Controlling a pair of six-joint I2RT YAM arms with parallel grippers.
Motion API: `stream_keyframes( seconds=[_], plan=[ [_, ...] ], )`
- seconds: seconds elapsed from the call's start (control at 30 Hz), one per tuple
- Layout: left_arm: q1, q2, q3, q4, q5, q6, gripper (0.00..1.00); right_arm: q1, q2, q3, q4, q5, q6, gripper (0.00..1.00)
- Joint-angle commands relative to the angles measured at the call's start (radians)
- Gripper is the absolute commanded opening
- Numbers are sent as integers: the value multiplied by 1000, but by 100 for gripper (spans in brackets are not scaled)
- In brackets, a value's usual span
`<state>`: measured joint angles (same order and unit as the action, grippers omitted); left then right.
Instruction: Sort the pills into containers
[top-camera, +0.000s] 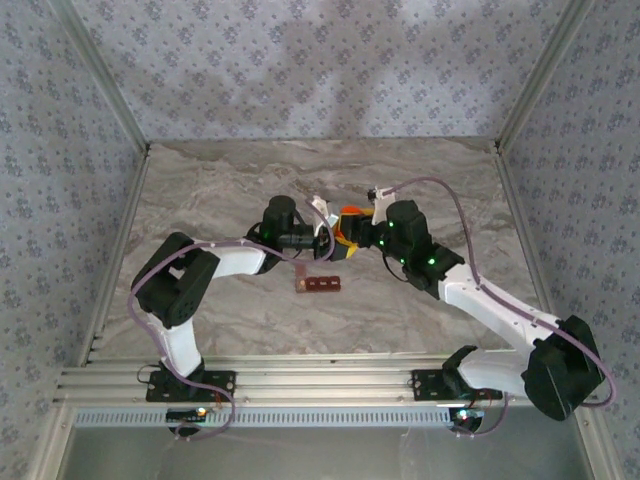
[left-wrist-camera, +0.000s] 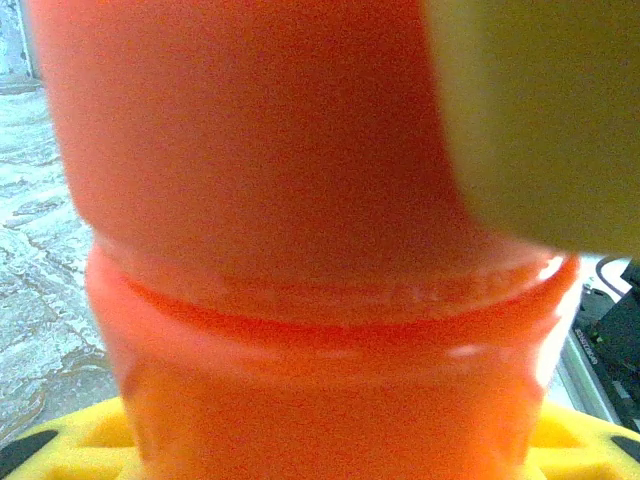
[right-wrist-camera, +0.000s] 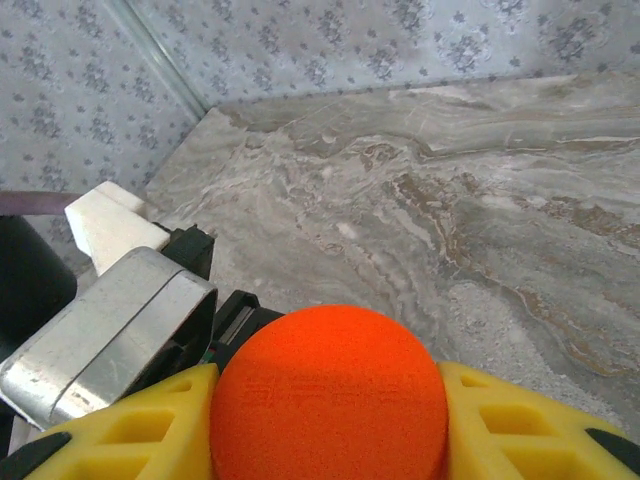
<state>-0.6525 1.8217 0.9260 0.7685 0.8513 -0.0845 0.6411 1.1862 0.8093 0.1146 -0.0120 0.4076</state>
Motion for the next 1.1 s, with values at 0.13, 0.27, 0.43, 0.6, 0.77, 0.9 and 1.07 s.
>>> stream_keyframes(
  seconds=[0.13, 0.27, 0.43, 0.6, 0.77, 0.9, 1.07],
  plan=[
    [-28, -58, 44, 150, -4, 22, 0, 11, 14, 3, -91, 35, 19, 42],
    [-24, -46, 51, 144, 1, 23, 0, -29, 10, 54, -140, -56, -11, 51],
    [-16, -25, 60, 159, 26, 3, 0, -104, -4, 89, -158, -220, -35, 66],
    [-6, -18, 60, 164, 33, -6, 0, -149, -62, 106, -212, -353, -111, 81],
    [5, -12, 62, 163, 64, -14, 0, -216, -171, 81, -270, -501, -224, 85],
    [9, -9, 72, 132, 119, -7, 0, -290, -179, 109, -313, -579, -270, 86],
    [9, 6, 102, 90, 188, -2, 0, -317, -85, 209, -374, -644, -336, 83]
  ],
)
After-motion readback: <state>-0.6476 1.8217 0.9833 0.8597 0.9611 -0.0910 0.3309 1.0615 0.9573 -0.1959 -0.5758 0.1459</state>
